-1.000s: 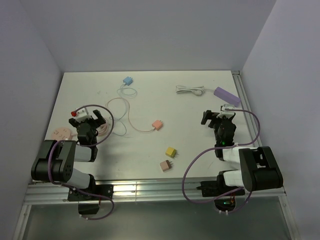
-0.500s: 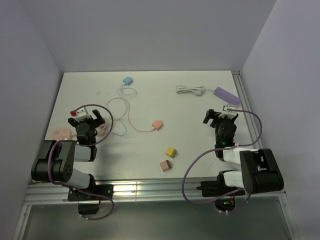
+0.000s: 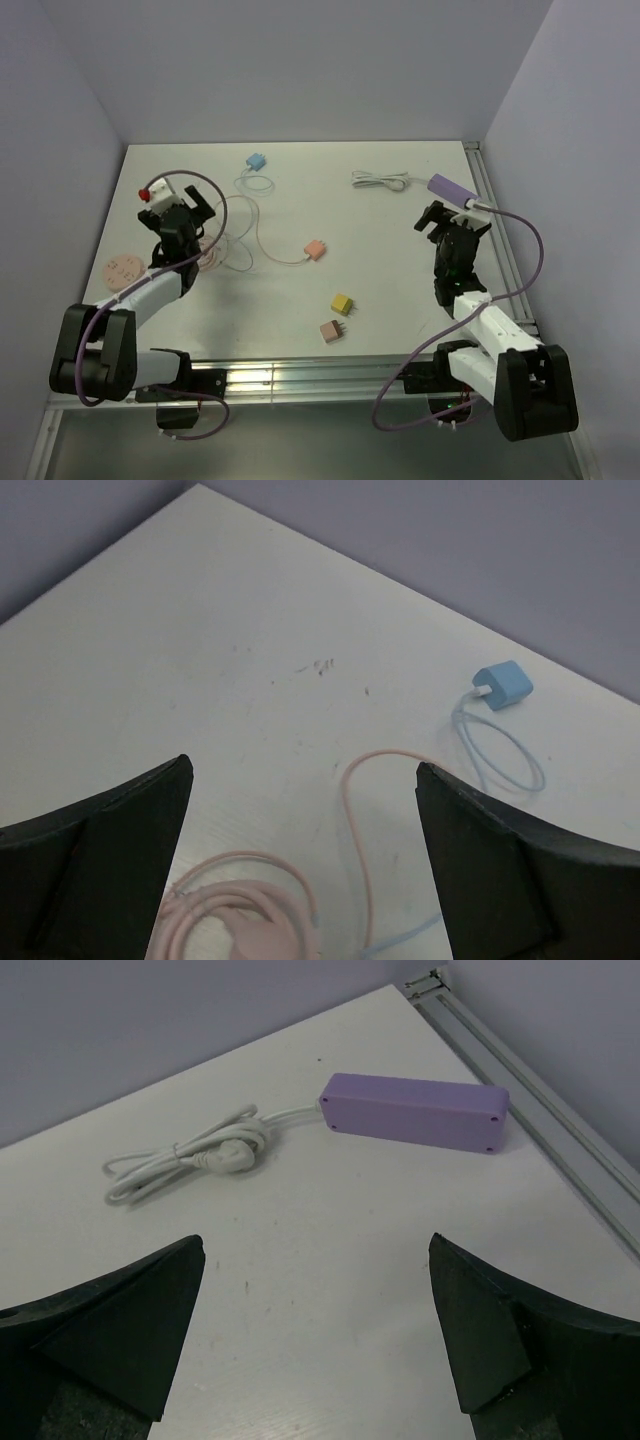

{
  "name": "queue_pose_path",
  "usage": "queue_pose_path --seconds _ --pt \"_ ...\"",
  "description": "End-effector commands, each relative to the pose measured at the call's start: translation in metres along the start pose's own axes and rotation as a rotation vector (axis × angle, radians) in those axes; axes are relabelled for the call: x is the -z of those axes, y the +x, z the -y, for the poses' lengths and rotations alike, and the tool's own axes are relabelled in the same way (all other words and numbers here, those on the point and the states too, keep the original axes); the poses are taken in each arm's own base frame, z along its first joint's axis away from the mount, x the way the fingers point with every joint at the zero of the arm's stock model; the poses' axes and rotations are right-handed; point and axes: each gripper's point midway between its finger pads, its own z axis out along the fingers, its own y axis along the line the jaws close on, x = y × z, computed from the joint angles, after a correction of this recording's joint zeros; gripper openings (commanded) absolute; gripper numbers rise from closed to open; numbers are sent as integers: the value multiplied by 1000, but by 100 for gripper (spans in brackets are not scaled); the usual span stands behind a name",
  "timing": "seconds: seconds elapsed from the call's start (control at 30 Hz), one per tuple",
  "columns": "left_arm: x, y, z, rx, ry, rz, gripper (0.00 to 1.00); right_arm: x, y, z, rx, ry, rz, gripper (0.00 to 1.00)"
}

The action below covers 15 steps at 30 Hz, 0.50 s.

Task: Insert the plug

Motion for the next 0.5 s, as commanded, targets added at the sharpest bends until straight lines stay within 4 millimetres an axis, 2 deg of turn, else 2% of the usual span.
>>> queue_pose_path --seconds 0.0,0.03,0.07,0.1,0.13,0.17,0.2,0.23,0.27,0.3,0.33,0.37,0.4,0.47 --pt "2 -2 -4 114 -107 -100 99 2 -17 2 -138 83 -20 100" --pt "2 -16 -3 158 -139 -79 99 -1 -25 -12 -132 22 -35 100" --pt "2 -22 -5 299 -198 -66 99 -2 -12 -13 -116 25 -103 100" --pt "12 -11 -19 321 -291 -126 99 -5 -10 -16 -121 25 -127 100" --pt "10 -27 -7 409 -266 -127 100 -12 -22 -19 -187 60 -117 100" --pt "12 -28 2 469 -233 -175 99 -12 5 -6 -171 156 -226 100" --pt "14 -32 13 485 -170 -224 99 -19 -7 -8 -180 182 -220 100" --pt "10 -46 19 492 -111 -233 99 -24 -5 -7 -152 197 -234 100" --pt "15 -47 39 482 7 -289 99 -30 12 1 -109 248 -296 100" --pt "18 -51 47 498 53 -296 100 -42 -6 -7 -109 248 -283 100" --pt "19 -56 55 513 102 -296 99 -52 8 -1 -53 278 -341 100" --pt "26 -61 73 526 204 -319 99 -56 13 2 -15 302 -387 100" --pt "33 -68 80 537 259 -311 100 -63 12 0 -2 310 -407 100" --pt "42 -69 88 585 334 -303 99 -88 10 -8 25 298 -464 99"
